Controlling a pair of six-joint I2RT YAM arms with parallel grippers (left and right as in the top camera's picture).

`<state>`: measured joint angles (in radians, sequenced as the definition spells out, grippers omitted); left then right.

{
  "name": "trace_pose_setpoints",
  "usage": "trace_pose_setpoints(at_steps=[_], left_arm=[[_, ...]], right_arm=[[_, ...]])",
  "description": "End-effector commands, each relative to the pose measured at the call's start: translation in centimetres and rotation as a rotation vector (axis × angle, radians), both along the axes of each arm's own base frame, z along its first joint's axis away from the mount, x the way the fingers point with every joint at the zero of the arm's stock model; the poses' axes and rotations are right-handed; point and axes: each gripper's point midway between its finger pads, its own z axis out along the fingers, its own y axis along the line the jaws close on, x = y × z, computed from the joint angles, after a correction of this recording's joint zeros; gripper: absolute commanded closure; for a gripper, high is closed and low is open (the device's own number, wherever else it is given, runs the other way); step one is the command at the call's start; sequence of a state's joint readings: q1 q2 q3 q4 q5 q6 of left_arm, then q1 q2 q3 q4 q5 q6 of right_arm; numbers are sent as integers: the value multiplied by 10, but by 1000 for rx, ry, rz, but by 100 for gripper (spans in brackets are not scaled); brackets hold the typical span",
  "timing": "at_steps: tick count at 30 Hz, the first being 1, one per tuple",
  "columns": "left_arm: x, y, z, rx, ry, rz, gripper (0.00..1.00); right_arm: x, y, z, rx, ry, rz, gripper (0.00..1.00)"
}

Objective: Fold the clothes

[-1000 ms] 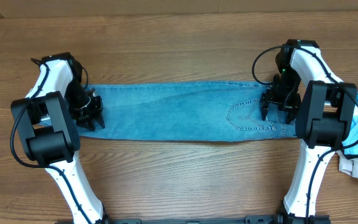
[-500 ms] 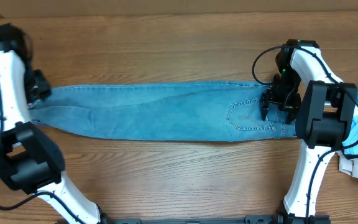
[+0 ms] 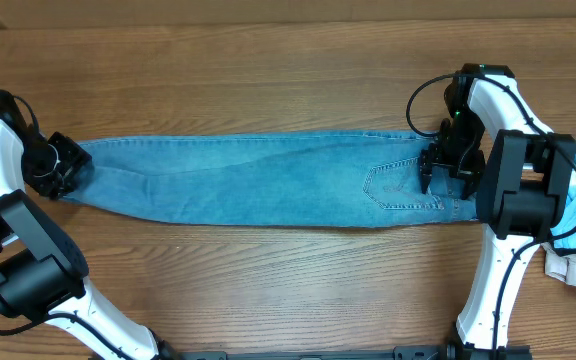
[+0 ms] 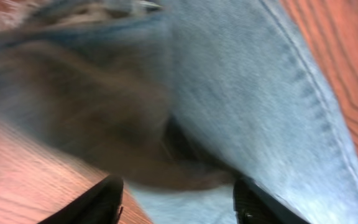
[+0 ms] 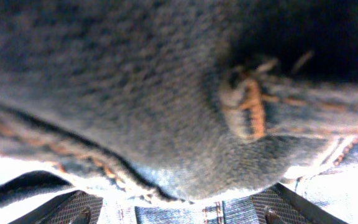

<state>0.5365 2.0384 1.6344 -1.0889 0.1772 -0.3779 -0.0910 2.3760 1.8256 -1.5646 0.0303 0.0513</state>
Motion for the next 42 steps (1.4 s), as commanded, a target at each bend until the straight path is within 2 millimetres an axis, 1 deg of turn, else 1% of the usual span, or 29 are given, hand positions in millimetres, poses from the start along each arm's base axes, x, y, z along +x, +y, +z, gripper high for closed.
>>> trace_pose_setpoints(at_steps=[1,2,4,5,6,7,8,9,10,12,13,14,16,17,18,20,21,24,30,31,32,33,34,35,37,38,39,40,42], left_arm=[[15,-4,4,-40,-67,28,34],[20,-3,5,-41,-91,26,33],[19,2,4,-20,-78,63,34],[18,3,4,-12,-74,69,37],[18,5,4,-3,-71,70,46],[16,7,3,11,-62,72,64],[15,9,2,24,-53,73,91],[14,10,2,31,-48,71,96],[12,11,2,38,-39,72,96],[7,11,2,40,-18,71,96],[5,11,3,48,-12,66,96],[-3,17,8,92,19,73,96],[-19,27,26,171,74,105,96],[-30,33,39,217,108,138,96],[-40,34,59,250,119,166,96],[-48,29,87,267,78,176,96],[-53,27,100,282,61,179,96],[-63,28,119,326,46,189,96],[-71,25,115,315,87,183,96],[-71,28,116,333,89,188,96],[-66,50,121,433,64,294,96],[-55,71,123,517,17,395,96],[-29,91,110,539,-51,433,95],[-12,86,78,429,-52,411,76],[-2,71,22,288,24,305,50],[-5,65,7,258,67,245,36],[-18,61,-9,253,157,194,28],[-26,61,-13,261,201,176,28],[-37,60,-10,274,246,134,28]], right_arm=[[-4,-8,-43,-53,37,-15,19],[-4,-8,-43,-54,36,-15,19],[-4,-8,-43,-54,37,-15,19],[-4,-8,-43,-54,37,-15,19],[-4,-8,-43,-54,37,-14,19],[-4,-8,-43,-54,37,-14,19],[-4,-8,-43,-53,37,-14,19],[-4,-8,-43,-53,37,-14,19],[-4,-8,-43,-53,37,-14,19],[-3,-8,-43,-57,31,-20,23],[3,-7,-40,-60,10,-38,22],[15,-5,-30,-46,-41,-49,22],[44,-7,7,-55,-182,-52,18],[57,-9,27,-60,-249,-53,17],[70,-10,52,-66,-334,-55,17],[79,-11,79,-73,-419,-56,17],[81,-11,89,-75,-447,-56,16],[81,-11,94,-75,-458,-57,16],[81,-11,94,-76,-458,-56,16],[82,-11,94,-76,-462,-56,16],[82,-11,94,-76,-462,-56,16],[81,-11,94,-75,-461,-56,16],[79,-11,94,-75,-452,-56,16],[77,-11,94,-74,-444,-56,16],[76,-11,94,-74,-441,-56,15],[76,-11,94,-73,-439,-56,15],[76,-11,94,-73,-439,-56,15],[76,-11,94,-73,-438,-56,15],[76,-11,93,-73,-438,-56,15]])
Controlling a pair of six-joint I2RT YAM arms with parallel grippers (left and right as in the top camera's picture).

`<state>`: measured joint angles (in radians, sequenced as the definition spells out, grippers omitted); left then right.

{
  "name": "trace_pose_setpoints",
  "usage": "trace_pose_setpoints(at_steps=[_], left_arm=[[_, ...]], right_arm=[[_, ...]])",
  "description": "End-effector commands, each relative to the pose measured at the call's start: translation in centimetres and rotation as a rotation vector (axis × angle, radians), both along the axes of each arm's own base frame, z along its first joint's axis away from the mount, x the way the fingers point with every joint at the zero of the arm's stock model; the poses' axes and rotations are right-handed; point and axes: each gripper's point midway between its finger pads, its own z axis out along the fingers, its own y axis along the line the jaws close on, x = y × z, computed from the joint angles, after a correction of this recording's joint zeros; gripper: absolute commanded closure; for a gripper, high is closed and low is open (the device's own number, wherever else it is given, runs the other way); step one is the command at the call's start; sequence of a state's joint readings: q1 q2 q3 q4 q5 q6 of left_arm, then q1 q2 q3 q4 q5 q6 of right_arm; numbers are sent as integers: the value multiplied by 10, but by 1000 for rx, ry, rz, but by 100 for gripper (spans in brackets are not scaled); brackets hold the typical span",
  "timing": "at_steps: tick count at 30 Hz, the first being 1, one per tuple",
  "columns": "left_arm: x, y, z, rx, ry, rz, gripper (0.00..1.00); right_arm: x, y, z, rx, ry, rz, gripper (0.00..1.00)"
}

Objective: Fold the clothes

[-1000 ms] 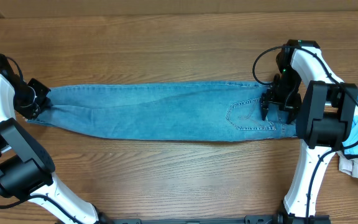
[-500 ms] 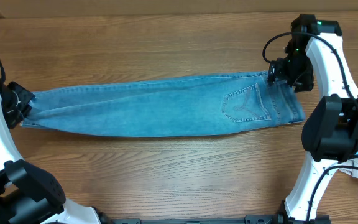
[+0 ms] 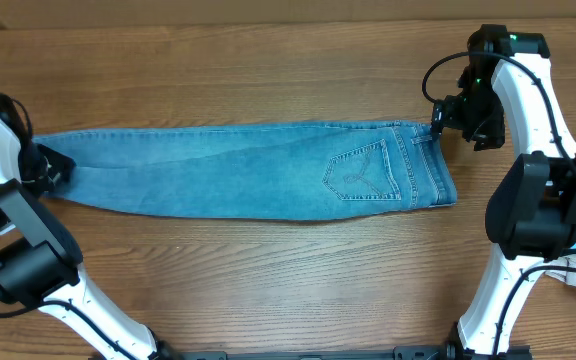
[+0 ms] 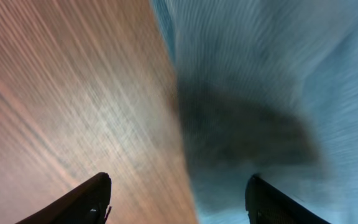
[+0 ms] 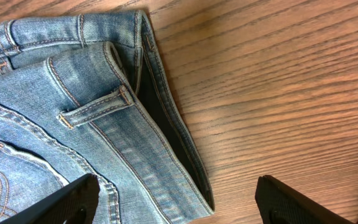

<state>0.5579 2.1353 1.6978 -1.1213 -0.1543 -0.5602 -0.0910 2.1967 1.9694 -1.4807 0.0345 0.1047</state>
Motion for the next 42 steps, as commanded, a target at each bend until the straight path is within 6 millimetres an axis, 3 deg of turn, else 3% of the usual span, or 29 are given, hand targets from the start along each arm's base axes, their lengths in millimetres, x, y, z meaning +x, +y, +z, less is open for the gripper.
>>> trace_pose_setpoints(at_steps=[1,5,9,12,13,14,15,16,17,19,23,26,31,33,34,36,39,40,42], left_arm=[[-13,1,17,22,51,-84,27],[-19,1,51,51,13,-119,26],[-28,15,75,161,31,-115,24],[-33,51,94,369,107,-141,0],[-25,61,99,417,106,-206,1],[-3,69,100,441,50,-308,2],[24,64,97,405,-15,-524,4],[51,51,89,356,-63,-842,13],[55,49,85,352,-44,-962,12],[55,50,81,347,-8,-1063,10],[51,18,66,199,-77,-1415,14],[43,18,44,151,4,-1588,24],[37,34,9,112,141,-1683,25],[35,44,4,124,194,-1669,31],[35,44,3,122,194,-1677,44],[34,42,4,114,188,-1681,96],[32,32,20,117,122,-1469,96],[30,28,33,128,85,-1351,96],[15,41,56,184,110,-1121,96]], right_arm=[[4,-3,10,-16,-34,-8,15],[3,0,10,4,-29,-1,12],[3,1,9,8,-28,0,11],[3,1,9,8,-29,1,11],[3,1,9,8,-29,0,11],[3,1,7,8,-26,0,11],[1,1,3,9,-19,1,11],[-1,1,-1,9,-9,1,10],[-2,1,-4,10,-4,1,10],[-3,1,-7,10,0,5,10],[-3,-4,-7,-16,1,7,10],[-3,-5,-7,-16,1,3,9],[-5,-13,-7,-16,4,-17,9],[-6,-17,-7,-16,4,-26,9],[-6,-18,-7,-16,4,-28,9],[-6,-19,-7,-16,3,-31,9],[-4,-19,-7,-16,-2,-31,9],[-4,-19,-7,-17,-4,-32,9],[-4,-19,-7,-17,-3,-32,9]])
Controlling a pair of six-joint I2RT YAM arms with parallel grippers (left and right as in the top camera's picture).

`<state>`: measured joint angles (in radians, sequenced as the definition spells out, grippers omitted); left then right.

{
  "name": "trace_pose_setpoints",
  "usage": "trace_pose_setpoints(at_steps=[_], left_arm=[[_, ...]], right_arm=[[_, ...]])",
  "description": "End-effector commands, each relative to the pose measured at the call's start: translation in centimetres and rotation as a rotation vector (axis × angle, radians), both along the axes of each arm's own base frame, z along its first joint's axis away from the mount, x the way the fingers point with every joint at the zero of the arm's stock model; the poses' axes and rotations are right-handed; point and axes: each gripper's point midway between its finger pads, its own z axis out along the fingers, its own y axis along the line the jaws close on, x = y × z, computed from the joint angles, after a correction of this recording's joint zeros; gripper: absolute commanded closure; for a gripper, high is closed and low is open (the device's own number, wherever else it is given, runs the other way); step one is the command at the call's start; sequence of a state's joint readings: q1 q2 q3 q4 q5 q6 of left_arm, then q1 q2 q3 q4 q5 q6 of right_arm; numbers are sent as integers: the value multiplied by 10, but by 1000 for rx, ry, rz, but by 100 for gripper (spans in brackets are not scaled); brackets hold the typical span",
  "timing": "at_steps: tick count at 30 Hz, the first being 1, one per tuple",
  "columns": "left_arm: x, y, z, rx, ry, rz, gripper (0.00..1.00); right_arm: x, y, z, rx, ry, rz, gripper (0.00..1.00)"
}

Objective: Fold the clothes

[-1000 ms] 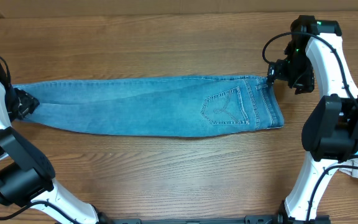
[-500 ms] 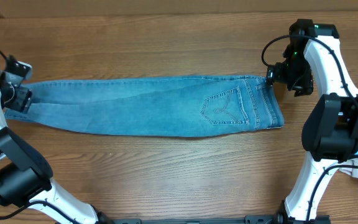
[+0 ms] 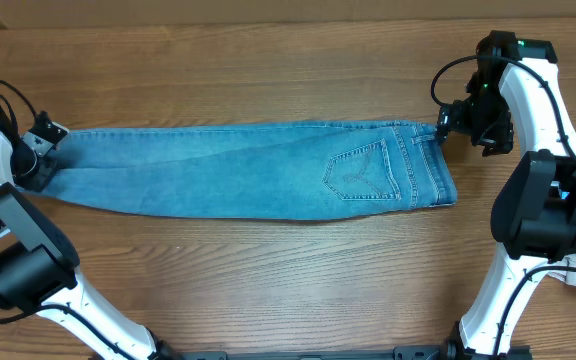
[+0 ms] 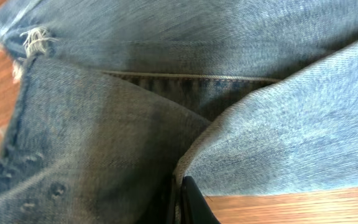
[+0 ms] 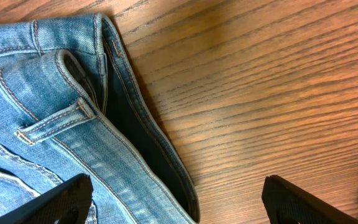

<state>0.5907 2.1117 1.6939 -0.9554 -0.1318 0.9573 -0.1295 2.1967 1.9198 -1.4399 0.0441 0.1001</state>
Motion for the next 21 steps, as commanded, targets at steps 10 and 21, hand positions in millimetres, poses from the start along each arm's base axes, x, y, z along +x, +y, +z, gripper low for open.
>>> trace_pose_setpoints(at_steps=[10,21], left_arm=[[-63,-51,61,-302,-26,853,96],[-79,-64,174,-273,-365,867,96]], right_arm=[[1,-2,5,-9,-17,1,9],[2,2,5,18,-20,-2,9]])
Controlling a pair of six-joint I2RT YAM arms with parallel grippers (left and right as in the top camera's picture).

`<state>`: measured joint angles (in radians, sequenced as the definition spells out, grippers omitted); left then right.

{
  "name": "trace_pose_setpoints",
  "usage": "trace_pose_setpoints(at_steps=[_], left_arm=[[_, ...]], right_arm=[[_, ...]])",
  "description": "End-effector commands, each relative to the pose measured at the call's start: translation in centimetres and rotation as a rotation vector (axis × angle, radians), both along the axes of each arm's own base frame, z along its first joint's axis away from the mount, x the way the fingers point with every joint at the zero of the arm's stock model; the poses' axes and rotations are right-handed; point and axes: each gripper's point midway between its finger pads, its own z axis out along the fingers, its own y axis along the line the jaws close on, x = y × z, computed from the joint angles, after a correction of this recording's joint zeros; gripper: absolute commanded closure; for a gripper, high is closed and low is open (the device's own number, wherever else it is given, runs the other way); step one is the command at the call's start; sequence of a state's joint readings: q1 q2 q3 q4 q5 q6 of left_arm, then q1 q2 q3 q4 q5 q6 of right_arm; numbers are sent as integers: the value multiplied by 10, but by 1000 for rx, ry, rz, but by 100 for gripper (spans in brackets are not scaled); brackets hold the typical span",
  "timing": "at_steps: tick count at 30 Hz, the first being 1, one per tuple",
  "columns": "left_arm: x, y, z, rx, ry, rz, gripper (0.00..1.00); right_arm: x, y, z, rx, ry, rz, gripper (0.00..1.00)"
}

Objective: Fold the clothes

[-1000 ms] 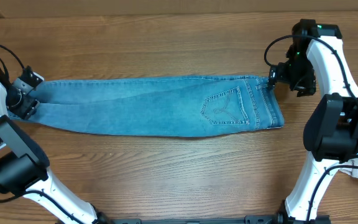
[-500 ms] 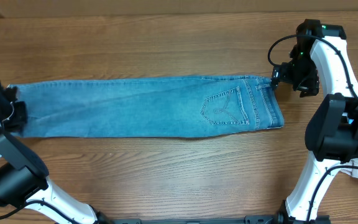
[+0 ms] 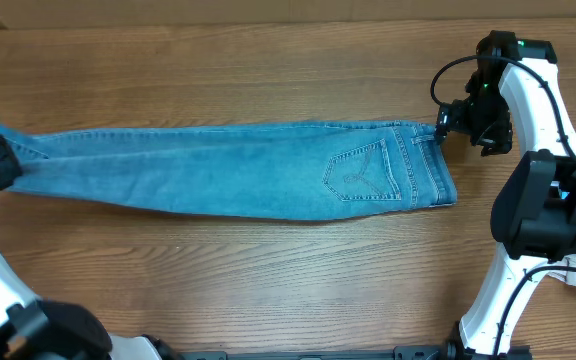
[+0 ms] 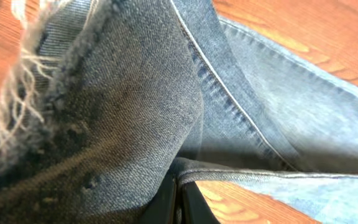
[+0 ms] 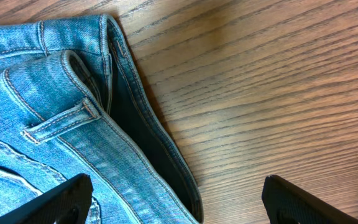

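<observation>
A pair of blue jeans, folded lengthwise with a back pocket facing up, lies stretched across the table. My left gripper is at the far left edge, shut on the frayed leg hem; its fingers press together on the denim. My right gripper hovers open by the waistband's far corner, its fingertips wide apart and holding nothing.
A light blue cloth and a white crumpled cloth lie at the right edge behind my right arm. Bare wooden table surrounds the jeans.
My left gripper, still shut on the hem, is now further left at the table's edge, and the leg end has stretched out with it. The right gripper has hardly moved.
At first my right gripper was on the waist, bunched at the right, and the left had its fingers around the leg end. Then the waist lay flat with the pocket up and both grippers were open. The left then shut on the hem and now holds it further left.
</observation>
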<state>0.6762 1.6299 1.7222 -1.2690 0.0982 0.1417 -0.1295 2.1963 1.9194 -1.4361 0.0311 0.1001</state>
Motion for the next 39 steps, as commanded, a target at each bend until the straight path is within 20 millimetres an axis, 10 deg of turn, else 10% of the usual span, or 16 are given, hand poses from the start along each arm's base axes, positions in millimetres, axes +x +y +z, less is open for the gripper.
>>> trace_pose_setpoints(at_steps=[1,4,9,15,20,21,23,29,35,39], left_arm=[[-19,-18,-6,-98,64,51,96],[-15,-66,6,-317,-20,-26,96],[-25,-86,8,-460,4,84,96],[19,-58,25,-566,-200,495,96],[13,-16,15,-504,-244,1053,92],[14,-18,14,-509,-240,1059,75],[22,-18,14,-523,-260,1082,0],[35,-6,3,-379,-232,845,0],[-61,79,-1,350,37,1031,0],[-35,107,-70,369,198,740,5]], right_arm=[[1,0,5,5,-15,-1,8],[1,0,5,5,-15,0,8],[1,0,5,5,-15,-1,8],[1,0,5,5,-15,-1,8],[-1,0,5,6,-11,-1,8],[0,0,5,6,-11,-1,8],[-1,1,5,10,-9,-1,8],[-2,1,5,11,-4,-1,8],[-2,1,5,11,-4,-1,8],[-2,1,5,10,-3,-1,8]])
